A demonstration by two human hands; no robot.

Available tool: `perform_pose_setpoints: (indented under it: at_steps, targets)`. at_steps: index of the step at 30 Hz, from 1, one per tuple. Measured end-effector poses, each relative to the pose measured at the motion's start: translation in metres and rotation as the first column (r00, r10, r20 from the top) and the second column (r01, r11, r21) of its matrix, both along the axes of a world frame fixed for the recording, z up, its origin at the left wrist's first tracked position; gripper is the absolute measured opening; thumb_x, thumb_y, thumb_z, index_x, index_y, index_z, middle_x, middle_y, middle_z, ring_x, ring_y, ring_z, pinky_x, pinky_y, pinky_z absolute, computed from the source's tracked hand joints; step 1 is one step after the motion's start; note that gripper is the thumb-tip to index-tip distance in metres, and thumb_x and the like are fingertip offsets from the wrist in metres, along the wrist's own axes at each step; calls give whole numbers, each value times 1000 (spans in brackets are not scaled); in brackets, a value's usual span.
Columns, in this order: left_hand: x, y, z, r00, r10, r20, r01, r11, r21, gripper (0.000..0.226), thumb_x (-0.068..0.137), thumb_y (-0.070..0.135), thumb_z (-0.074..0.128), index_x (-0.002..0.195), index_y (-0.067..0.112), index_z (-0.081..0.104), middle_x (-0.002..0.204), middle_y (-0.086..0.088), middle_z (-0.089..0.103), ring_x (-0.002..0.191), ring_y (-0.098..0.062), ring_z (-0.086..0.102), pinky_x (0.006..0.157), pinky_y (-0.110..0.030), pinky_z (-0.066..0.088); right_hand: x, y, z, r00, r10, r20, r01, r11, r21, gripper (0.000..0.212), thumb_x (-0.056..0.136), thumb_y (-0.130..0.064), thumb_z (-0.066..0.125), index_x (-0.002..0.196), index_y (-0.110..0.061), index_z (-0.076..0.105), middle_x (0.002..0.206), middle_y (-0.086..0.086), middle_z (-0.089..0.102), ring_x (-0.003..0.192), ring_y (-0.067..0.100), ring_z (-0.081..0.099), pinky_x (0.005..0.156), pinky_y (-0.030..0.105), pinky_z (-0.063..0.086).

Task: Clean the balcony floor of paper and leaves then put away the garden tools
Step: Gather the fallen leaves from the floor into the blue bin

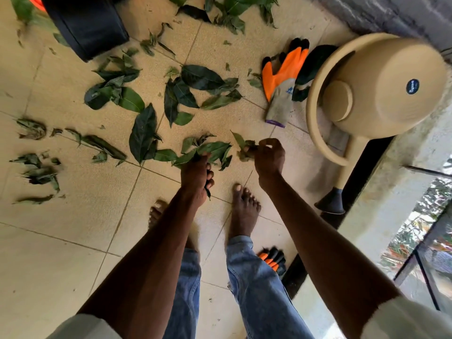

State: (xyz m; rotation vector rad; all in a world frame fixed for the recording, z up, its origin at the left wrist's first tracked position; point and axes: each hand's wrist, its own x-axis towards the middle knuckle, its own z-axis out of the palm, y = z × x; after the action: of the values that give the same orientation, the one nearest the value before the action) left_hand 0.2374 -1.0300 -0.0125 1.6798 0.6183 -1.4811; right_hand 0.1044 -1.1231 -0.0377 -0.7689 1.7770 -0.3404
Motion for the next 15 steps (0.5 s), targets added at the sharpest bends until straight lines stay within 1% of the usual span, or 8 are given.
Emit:
perform_pose_setpoints:
  at_steps: [2, 3, 5, 8, 11, 13, 14, 15]
  targets:
    - [-2, 3, 5, 999, -26, -40, 26, 1000, -1, 36, 90, 50, 60, 93, 15, 63, 57, 7, 38, 41, -6, 30, 38, -21, 21, 6, 15, 21, 975, -55, 217, 10, 979, 202, 22, 75, 5, 73, 86, -10, 62, 81, 11, 72, 74, 20, 70, 64, 27, 56]
    - [-3, 2, 8, 996, -50, -74, 48, 999, -25, 45, 84, 63, 60, 84, 18, 62, 55, 7, 40, 43, -7, 31, 41, -23, 21, 11, 22, 30, 961, -23, 276, -52, 964, 261, 20, 74, 4, 75, 85, -10, 64, 77, 8, 71, 71, 17, 68, 61, 24, 54]
    - [-4, 3, 17, 985, -95, -145, 78, 990, -119, 51, 80, 72, 55, 81, 21, 63, 59, 4, 52, 47, -8, 39, 47, -25, 25, 24, 41, 41, 949, 137, 285, -218, 936, 276, 17, 73, -1, 76, 83, -13, 68, 75, 3, 71, 69, 13, 65, 61, 22, 48]
    - [-3, 8, 21, 977, -42, -210, 7, 986, -168, 34, 86, 51, 63, 82, 18, 64, 66, 3, 64, 56, -10, 56, 54, -24, 40, 43, 62, 47, 948, 216, 235, -274, 929, 249, 16, 77, 1, 67, 80, -13, 72, 72, 2, 70, 66, 13, 65, 59, 23, 49]
    - [0, 24, 17, 987, 91, -130, -102, 991, -85, 5, 88, 15, 67, 85, 12, 67, 74, -4, 71, 69, -18, 67, 62, -27, 53, 58, 84, 39, 943, 311, 114, -328, 926, 187, 19, 73, 2, 63, 65, -15, 67, 67, 6, 66, 70, 24, 65, 59, 32, 53]
    - [4, 33, 19, 995, 87, -49, -86, 996, 22, 9, 86, 2, 64, 81, 9, 65, 71, -5, 70, 64, -17, 66, 61, -27, 53, 67, 90, 42, 913, 394, 107, -407, 899, 164, 15, 70, 5, 61, 67, -10, 60, 64, 5, 59, 66, 21, 58, 51, 24, 44]
    - [7, 38, 20, 993, 114, -13, -113, 992, 56, 14, 86, -3, 61, 78, 9, 63, 68, -5, 68, 57, -13, 64, 57, -26, 53, 70, 91, 45, 888, 438, 142, -458, 873, 170, 16, 67, 6, 65, 73, -8, 60, 66, 2, 57, 66, 18, 56, 51, 22, 41]
    - [10, 42, 21, 986, 166, 13, -166, 984, 67, 18, 87, -7, 57, 77, 8, 61, 66, -5, 66, 50, -10, 61, 53, -23, 51, 70, 87, 48, 874, 440, 207, -478, 856, 196, 26, 63, 6, 70, 84, -8, 61, 72, 0, 59, 69, 14, 57, 54, 21, 42]
